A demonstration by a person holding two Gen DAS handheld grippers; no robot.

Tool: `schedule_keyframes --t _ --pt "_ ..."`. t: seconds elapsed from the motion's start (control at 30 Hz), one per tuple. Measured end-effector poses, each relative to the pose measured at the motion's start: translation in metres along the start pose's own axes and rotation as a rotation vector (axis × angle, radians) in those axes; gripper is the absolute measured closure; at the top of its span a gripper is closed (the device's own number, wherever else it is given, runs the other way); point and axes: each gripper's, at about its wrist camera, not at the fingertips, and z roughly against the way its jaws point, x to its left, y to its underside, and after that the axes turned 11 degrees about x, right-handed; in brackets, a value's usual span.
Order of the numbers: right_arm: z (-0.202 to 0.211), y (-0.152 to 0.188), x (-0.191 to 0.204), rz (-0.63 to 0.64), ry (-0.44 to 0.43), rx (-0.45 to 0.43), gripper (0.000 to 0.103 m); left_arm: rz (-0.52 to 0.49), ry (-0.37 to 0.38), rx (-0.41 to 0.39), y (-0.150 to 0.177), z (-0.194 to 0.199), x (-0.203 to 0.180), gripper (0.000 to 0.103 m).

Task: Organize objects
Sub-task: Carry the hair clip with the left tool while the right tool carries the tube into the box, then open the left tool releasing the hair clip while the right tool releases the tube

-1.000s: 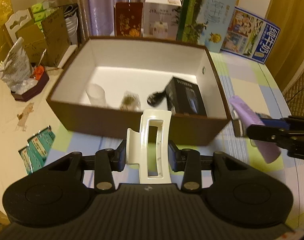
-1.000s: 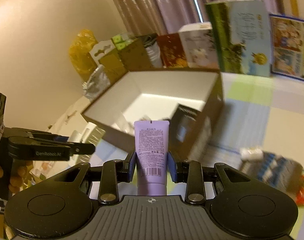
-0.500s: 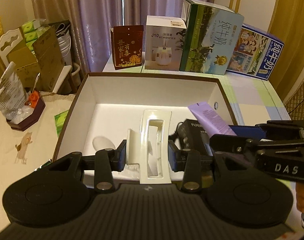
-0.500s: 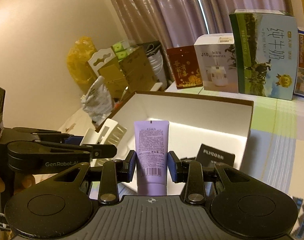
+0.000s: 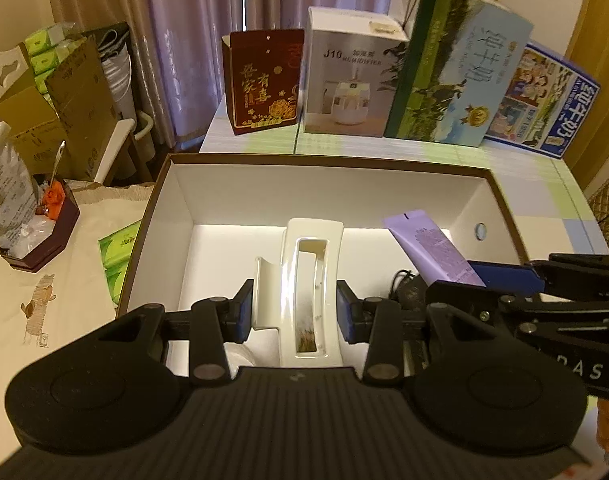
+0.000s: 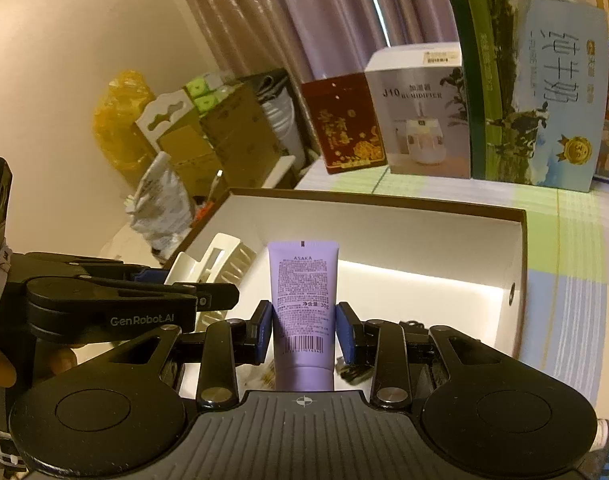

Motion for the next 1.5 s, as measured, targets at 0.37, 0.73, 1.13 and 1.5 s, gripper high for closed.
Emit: schedule_keyframes --t 0.37,0.73,1.13,1.5 --pt "-0.050 -0.023 -0.014 -0.094 0.016 0.069 0.072 0.029 -0.019 0.105 -0.030 -0.060 0.027 0.068" --pt "-0.083 -0.029 -0.017 -0.142 0.032 0.120 0.072 0.054 0.007 0.150 -0.036 -0.085 0.042 0.057" --pt "-0.084 -0.035 -0.019 -0.177 0.055 0.087 0.048 0.044 -0.012 0.131 -0.034 -0.075 0.047 0.046" --pt "-0.053 -0.019 -0.015 -0.106 0.095 0.073 0.028 0.005 0.001 0.114 -0.017 -0.056 0.037 0.036"
